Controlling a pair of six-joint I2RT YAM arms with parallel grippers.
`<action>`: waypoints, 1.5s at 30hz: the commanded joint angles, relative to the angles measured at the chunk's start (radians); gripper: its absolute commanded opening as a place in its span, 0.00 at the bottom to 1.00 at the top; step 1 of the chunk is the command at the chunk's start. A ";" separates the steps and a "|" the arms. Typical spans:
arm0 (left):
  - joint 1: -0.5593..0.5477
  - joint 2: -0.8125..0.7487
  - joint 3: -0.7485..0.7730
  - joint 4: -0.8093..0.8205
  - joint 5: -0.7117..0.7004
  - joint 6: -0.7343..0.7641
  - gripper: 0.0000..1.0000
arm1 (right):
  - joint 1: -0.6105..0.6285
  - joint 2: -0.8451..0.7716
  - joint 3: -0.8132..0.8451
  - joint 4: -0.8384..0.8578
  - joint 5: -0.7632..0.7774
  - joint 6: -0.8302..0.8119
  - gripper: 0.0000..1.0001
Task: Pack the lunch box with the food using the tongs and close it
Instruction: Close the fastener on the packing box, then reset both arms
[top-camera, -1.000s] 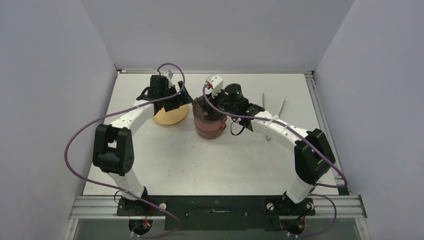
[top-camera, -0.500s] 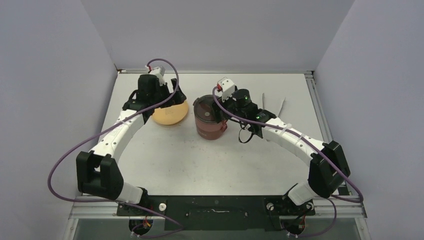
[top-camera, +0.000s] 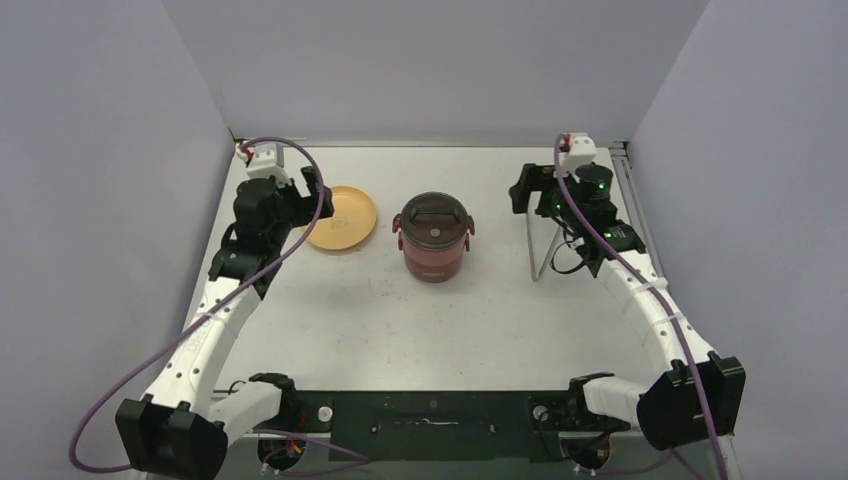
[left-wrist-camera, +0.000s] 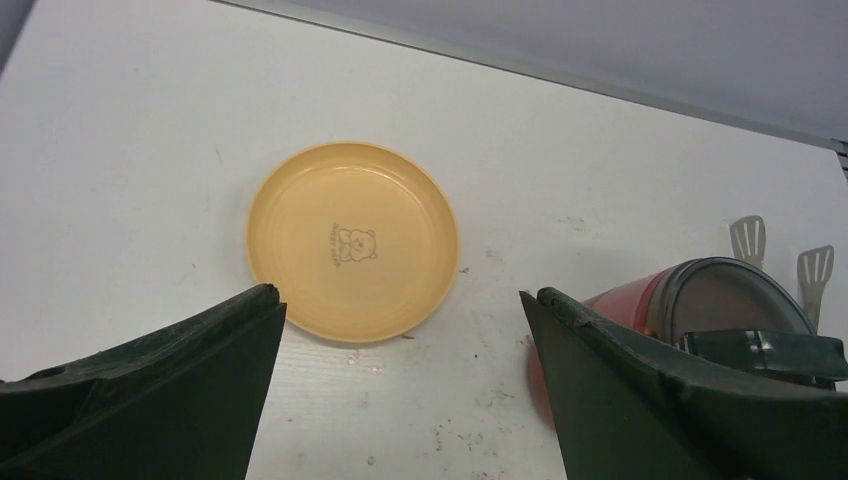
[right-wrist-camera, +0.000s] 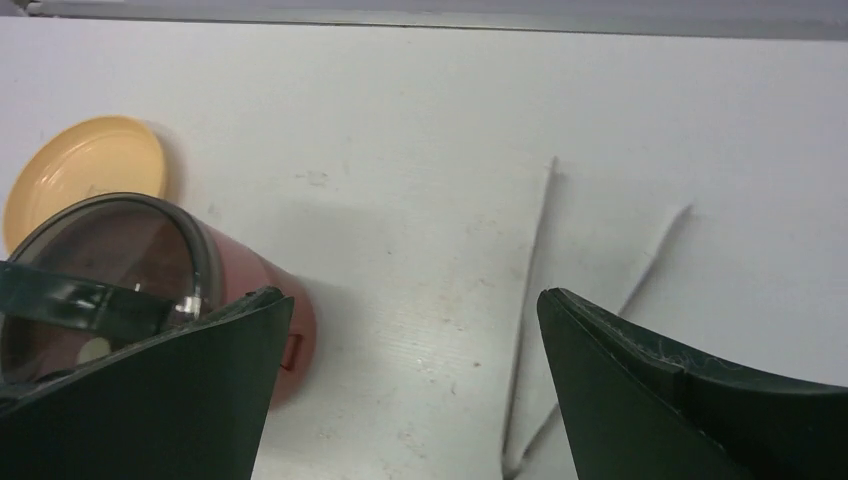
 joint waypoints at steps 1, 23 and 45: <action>0.002 -0.143 -0.065 0.131 -0.140 0.062 0.96 | -0.128 -0.092 -0.058 -0.019 -0.097 0.044 1.00; 0.018 -0.250 -0.125 0.055 0.011 0.072 0.96 | 0.014 -0.169 -0.240 0.181 -0.123 0.177 0.94; 0.011 -0.526 -0.209 0.095 -0.258 0.153 0.96 | -0.095 -0.485 -0.367 0.219 0.330 -0.013 0.90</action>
